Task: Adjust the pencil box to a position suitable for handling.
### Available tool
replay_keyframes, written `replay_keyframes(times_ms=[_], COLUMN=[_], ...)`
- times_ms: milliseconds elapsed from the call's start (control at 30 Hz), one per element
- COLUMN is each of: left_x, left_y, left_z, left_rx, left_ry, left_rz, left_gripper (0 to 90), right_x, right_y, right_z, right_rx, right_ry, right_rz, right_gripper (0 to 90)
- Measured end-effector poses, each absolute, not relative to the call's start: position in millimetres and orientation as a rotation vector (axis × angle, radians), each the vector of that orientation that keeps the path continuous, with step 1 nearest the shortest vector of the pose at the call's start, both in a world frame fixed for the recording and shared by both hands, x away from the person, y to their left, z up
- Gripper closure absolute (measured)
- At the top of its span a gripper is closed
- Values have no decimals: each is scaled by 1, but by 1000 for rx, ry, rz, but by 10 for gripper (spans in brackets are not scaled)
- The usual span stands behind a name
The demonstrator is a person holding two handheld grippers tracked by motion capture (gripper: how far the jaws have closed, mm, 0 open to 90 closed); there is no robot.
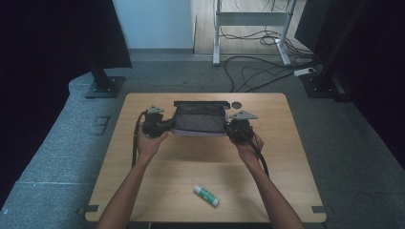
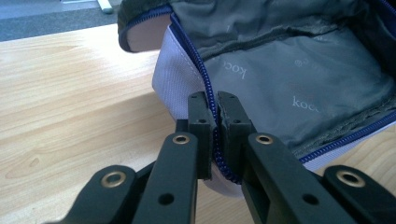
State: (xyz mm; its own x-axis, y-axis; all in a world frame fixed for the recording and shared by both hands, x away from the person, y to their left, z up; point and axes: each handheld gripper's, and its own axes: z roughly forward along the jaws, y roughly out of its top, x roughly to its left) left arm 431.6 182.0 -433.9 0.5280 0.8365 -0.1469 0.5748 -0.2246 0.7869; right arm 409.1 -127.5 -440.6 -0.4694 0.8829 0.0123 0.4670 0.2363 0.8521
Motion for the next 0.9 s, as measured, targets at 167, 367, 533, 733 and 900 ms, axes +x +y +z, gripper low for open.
replay_keyframes(times_ms=[167,367,533,733,900], left_x=[426,417,412,406,400], left_y=[183,183,181,181,182], left_z=[-439,-445,-452,-464,-476], left_rx=[1930,1935,1943,1948,1964], left_ry=[1153,1143,1137,1138,1143], left_rz=[382,368,359,334,316], left_gripper=[855,857,857,856,854], right_x=[404,394,389,385,380], right_y=[-127,-128,-130,-132,-131], right_z=[-444,-450,-458,-469,-483], right_rx=[1242,1240,1239,1261,1259], right_ry=[2043,2049,2051,2065,2092], right_rz=[1159,1165,1151,1156,1132], right_gripper=[870,870,871,871,871])
